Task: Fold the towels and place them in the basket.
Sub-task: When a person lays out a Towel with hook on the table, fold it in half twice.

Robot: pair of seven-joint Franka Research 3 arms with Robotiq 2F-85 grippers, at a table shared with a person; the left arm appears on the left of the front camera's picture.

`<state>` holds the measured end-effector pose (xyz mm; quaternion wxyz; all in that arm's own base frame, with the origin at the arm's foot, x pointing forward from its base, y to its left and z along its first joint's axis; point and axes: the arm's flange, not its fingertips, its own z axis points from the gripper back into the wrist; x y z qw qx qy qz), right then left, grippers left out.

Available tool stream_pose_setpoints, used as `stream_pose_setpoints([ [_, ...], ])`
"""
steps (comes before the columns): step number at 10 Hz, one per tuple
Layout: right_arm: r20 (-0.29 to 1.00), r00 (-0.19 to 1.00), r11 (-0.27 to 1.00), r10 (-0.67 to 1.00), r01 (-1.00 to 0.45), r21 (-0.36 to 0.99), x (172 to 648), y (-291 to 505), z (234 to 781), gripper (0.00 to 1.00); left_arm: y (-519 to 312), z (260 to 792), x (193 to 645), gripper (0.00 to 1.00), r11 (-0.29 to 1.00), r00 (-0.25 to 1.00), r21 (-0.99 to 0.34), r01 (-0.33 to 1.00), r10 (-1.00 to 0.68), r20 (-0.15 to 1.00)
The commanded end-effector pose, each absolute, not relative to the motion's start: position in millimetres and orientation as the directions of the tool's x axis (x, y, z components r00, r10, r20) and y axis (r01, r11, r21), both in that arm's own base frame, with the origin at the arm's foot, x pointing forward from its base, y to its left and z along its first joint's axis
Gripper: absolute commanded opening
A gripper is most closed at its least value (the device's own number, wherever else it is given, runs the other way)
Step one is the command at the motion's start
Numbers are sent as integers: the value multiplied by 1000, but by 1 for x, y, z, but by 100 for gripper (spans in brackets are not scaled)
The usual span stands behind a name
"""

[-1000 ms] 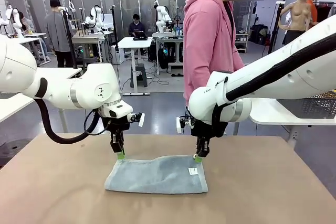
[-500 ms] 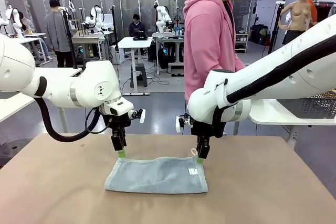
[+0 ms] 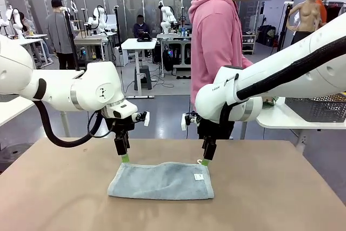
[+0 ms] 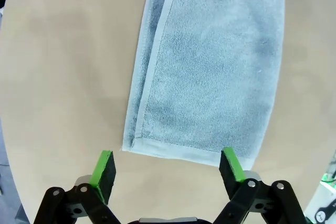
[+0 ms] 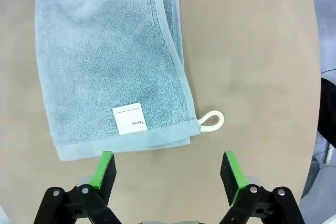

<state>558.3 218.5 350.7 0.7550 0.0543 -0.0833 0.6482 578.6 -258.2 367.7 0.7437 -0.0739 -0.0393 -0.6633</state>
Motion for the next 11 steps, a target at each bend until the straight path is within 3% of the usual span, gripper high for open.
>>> stream_pose_setpoints([
  [1,181,132,139,975,-990,-32,563,220,345,100,-257,367,583,100,97,104,-49,994,-983,152],
  [6,183,136,143,974,-989,-24,559,219,345,100,-258,367,579,100,107,114,-56,993,-982,153],
  [8,111,345,344,932,-938,32,538,229,373,100,-244,416,550,100,271,284,-99,958,-947,149],
  [11,132,626,635,768,-772,-32,500,231,395,100,-211,480,480,100,511,517,-83,855,-832,201],
])
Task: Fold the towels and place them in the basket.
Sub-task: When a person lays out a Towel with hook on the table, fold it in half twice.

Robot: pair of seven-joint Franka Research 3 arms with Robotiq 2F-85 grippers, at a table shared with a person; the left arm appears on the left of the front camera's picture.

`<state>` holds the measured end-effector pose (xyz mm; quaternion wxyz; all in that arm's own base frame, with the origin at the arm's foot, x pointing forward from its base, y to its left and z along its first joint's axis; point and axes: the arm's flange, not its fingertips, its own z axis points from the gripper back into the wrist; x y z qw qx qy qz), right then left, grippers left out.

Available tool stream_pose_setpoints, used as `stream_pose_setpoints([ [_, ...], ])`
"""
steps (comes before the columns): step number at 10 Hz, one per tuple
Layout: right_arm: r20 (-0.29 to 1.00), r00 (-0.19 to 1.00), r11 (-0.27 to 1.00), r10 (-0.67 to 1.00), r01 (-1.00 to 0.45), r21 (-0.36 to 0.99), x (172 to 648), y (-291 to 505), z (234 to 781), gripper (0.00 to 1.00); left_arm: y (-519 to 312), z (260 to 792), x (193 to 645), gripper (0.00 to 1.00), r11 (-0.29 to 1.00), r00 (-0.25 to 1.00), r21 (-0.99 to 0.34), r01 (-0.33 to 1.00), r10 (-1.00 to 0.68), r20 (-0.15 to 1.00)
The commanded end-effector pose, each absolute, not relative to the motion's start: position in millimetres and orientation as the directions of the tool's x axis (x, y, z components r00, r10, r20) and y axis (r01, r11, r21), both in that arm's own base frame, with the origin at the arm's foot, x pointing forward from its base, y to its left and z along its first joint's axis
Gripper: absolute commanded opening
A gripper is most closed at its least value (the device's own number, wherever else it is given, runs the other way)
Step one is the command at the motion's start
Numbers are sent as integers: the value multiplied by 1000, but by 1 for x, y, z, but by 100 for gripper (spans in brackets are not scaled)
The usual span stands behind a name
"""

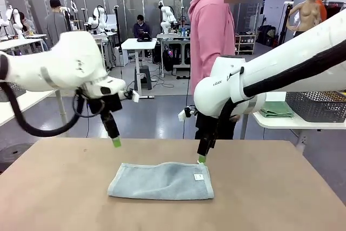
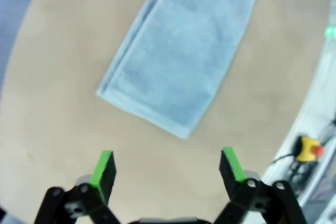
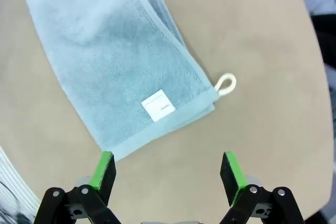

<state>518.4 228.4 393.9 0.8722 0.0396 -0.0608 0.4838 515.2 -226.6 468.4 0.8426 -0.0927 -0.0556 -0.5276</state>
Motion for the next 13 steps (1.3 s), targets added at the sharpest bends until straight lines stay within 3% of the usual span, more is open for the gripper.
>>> stream_pose_setpoints([
  [1,139,711,719,690,-694,-21,488,230,398,100,-198,504,451,100,581,584,-86,809,-782,216],
  [4,126,846,852,518,-523,6,466,237,401,100,-147,559,368,100,702,680,-6,712,-687,255],
  [7,162,868,877,470,-480,26,454,232,390,100,-118,575,314,100,712,675,33,701,-678,291],
  [8,123,854,858,505,-512,36,461,232,398,100,-123,575,343,100,705,678,-7,709,-679,282],
  [12,129,861,865,493,-501,36,459,232,395,100,-123,575,343,100,705,678,-7,709,-679,282],
  [13,81,900,899,428,-433,71,461,239,395,100,-121,568,338,100,692,667,-14,722,-691,278],
])
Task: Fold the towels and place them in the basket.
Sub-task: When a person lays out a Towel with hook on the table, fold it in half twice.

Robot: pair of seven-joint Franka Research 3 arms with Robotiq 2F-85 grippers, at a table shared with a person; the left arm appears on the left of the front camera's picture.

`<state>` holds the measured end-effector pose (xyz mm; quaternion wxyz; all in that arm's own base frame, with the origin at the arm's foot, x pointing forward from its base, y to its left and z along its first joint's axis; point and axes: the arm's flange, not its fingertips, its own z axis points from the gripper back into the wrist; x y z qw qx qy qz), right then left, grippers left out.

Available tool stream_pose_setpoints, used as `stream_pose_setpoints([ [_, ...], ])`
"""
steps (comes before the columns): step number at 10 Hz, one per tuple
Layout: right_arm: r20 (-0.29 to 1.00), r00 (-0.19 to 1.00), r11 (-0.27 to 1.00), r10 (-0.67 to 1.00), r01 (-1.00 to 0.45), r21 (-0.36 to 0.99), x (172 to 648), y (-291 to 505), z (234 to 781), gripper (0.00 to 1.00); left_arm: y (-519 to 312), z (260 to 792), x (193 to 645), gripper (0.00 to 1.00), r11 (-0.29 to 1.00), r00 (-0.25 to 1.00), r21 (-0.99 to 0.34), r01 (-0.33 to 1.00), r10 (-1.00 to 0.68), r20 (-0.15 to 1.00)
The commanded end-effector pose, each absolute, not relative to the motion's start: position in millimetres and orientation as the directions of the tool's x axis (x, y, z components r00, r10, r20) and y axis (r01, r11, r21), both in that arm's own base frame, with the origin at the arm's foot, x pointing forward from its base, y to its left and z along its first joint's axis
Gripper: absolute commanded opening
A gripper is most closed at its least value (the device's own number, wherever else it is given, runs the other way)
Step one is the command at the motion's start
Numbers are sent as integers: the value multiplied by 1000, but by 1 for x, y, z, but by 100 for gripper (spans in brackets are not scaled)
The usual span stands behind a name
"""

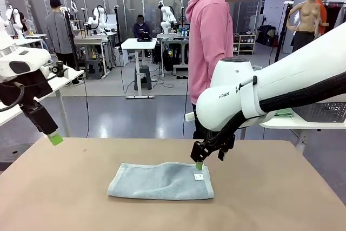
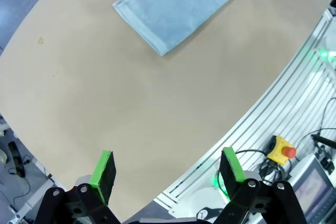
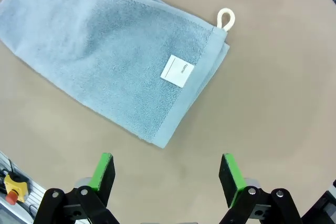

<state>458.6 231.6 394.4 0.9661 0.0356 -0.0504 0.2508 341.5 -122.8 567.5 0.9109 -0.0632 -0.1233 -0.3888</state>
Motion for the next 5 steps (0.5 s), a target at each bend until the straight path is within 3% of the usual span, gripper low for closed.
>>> stream_pose_setpoints([
  [1,63,943,933,328,-334,132,469,240,385,100,-107,605,321,100,698,673,8,716,-693,259],
  [3,53,985,971,163,-170,169,474,239,368,100,-91,663,288,100,744,726,-49,666,-632,273],
  [5,121,992,991,30,-45,124,477,238,359,97,-83,718,258,100,763,745,-63,643,-604,283],
])
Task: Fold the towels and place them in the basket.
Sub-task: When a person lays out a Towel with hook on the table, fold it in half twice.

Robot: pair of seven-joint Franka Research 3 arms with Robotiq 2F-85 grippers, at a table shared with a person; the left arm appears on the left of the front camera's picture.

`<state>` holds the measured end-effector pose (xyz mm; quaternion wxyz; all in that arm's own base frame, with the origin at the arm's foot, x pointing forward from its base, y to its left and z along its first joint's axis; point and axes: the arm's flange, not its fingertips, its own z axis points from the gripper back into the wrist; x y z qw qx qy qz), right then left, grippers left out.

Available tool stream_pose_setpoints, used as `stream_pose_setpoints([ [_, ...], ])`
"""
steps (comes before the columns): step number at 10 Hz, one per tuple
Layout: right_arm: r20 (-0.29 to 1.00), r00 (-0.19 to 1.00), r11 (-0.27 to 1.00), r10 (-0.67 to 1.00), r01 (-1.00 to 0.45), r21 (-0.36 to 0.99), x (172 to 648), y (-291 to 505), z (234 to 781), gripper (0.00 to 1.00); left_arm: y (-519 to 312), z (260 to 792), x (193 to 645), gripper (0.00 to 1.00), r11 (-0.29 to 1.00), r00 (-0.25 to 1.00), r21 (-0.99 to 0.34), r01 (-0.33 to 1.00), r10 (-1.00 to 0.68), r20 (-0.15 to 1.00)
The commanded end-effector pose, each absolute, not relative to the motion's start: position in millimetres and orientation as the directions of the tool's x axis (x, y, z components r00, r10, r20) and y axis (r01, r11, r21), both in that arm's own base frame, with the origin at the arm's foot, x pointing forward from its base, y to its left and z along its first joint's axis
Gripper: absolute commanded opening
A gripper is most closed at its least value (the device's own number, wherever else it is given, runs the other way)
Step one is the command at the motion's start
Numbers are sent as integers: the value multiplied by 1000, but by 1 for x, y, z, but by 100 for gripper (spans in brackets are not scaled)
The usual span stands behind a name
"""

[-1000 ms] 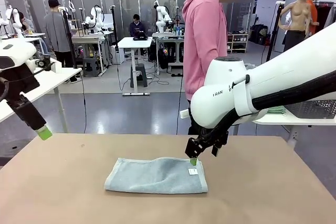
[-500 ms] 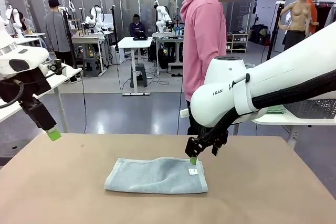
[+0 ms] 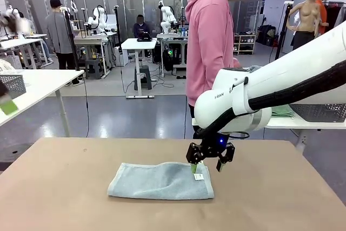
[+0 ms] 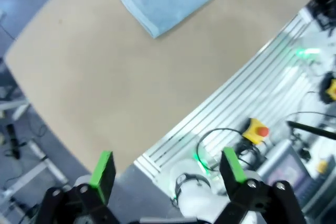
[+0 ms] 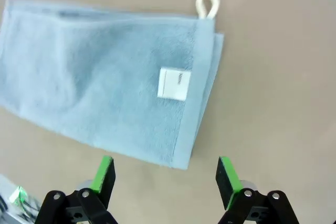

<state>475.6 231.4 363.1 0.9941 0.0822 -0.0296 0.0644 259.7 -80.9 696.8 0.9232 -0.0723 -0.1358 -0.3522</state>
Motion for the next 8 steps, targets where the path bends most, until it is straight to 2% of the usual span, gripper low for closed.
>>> stream_pose_setpoints([
  [1,115,993,994,-15,2,108,482,234,348,94,-79,739,244,100,767,755,-88,636,-594,279],
  [3,91,994,995,-53,46,83,489,232,327,94,-64,770,224,100,802,785,-96,589,-539,305],
  [6,66,995,996,-78,75,45,496,229,311,94,-58,781,216,100,803,778,-133,581,-500,380],
  [8,66,995,996,-81,79,32,499,232,306,94,-57,779,214,100,802,772,-80,591,-534,345],
])
